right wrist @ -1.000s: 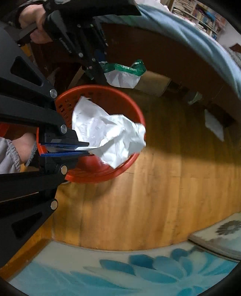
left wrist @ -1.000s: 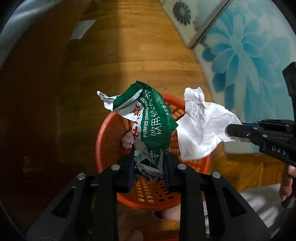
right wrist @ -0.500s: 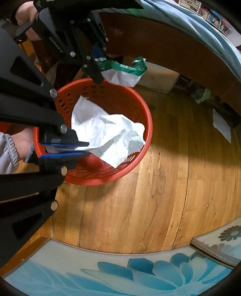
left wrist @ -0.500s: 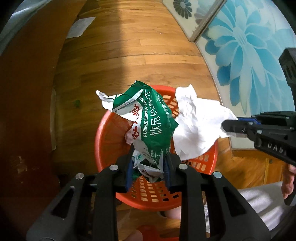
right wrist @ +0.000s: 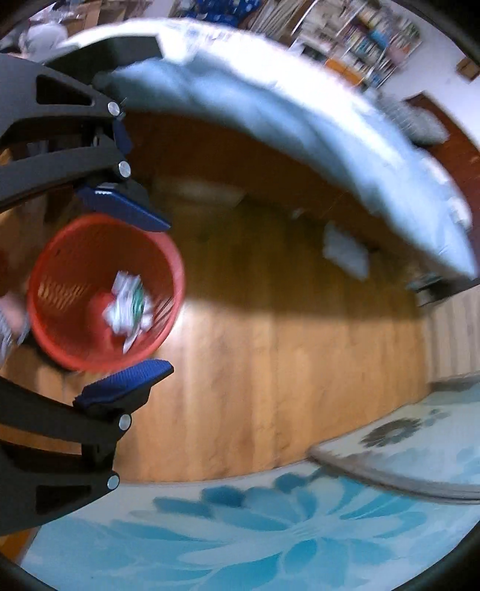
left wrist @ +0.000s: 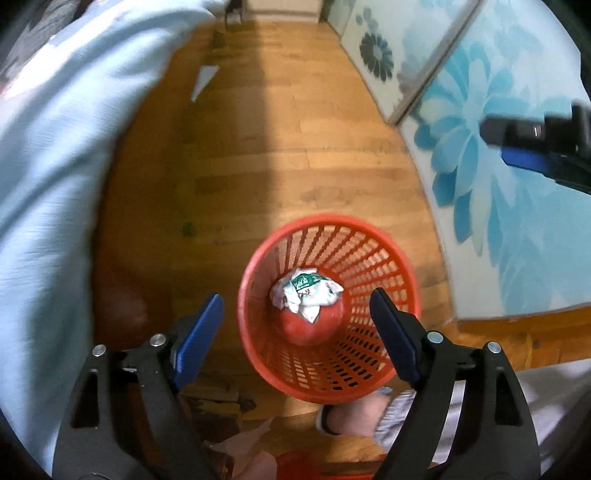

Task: Collect trash
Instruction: 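Move both tools back toward the trash pile on the bed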

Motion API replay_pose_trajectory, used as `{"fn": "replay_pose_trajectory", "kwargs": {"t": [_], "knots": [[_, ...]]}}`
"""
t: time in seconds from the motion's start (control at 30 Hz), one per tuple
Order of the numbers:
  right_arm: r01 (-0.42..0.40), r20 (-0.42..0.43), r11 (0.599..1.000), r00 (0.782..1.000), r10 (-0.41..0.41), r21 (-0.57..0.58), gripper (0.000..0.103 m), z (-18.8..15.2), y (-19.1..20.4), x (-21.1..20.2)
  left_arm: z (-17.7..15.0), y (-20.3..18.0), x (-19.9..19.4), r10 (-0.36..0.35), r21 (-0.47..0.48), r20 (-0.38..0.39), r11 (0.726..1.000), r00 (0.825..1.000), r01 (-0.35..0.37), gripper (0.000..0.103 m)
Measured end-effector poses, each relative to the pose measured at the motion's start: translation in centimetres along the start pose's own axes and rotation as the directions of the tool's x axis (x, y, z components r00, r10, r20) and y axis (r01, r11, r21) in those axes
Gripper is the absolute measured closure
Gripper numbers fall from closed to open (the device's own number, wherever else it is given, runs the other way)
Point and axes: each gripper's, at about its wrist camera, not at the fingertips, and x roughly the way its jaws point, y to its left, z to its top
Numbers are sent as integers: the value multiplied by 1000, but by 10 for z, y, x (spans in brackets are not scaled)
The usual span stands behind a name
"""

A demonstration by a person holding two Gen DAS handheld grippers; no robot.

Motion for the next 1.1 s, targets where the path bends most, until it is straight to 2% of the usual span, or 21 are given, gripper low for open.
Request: {"fn": "replay_pose_trajectory", "kwargs": {"t": [0.13,0.23,0.27,0.33,0.43,0.53,0.6,0.67,0.7,0.73,0.77,0.8,0.93,0.97,1.0,1.03,1.1], "knots": [[-92,125,993,987,100,-68,29,16,58,-39,4,25,-61,-16,-37,126,999,992,21,19],[-149,188,978,966,175,-149,28,26,113,-58,0,63,-112,13,-95,235,995,972,10,17],[-177,210,965,953,217,-195,28,29,140,-62,-2,75,-124,25,-114,256,994,966,4,17],[-191,221,949,943,248,-249,28,31,174,-62,-11,108,-152,60,-170,306,985,950,-7,16],[-219,205,911,931,303,-350,28,33,237,-52,-30,165,-186,135,-276,351,961,926,-35,15],[-204,144,865,943,299,-459,28,37,301,-30,-51,220,-209,199,-394,361,918,911,-44,14],[-188,118,816,947,297,-547,28,39,343,-18,-61,246,-219,249,-451,360,890,899,-66,14],[-190,92,782,949,300,-594,28,38,368,-6,-71,269,-224,283,-496,350,864,893,-80,14],[-198,70,778,953,296,-596,29,38,379,2,-73,276,-224,291,-513,342,855,893,-82,14],[-204,52,782,956,288,-589,36,35,384,11,-76,286,-224,295,-527,336,846,895,-81,14],[-224,9,788,960,279,-574,52,35,394,24,-78,293,-224,300,-534,332,841,894,-84,14],[-232,-8,789,961,277,-569,56,36,392,32,-78,296,-222,305,-538,327,838,894,-89,14],[-234,-54,801,968,246,-551,60,37,394,68,-80,308,-220,293,-536,330,841,898,-78,14],[-251,-76,808,965,250,-533,71,38,394,75,-80,309,-219,293,-536,329,841,898,-78,14],[-262,-98,819,964,247,-511,78,39,393,85,-78,310,-218,290,-534,330,842,899,-76,14],[-263,-111,827,964,240,-496,92,39,392,92,-77,312,-217,290,-536,327,841,899,-76,14],[-289,-139,838,957,253,-462,98,40,391,102,-81,316,-217,286,-544,315,836,905,-75,14]]}}
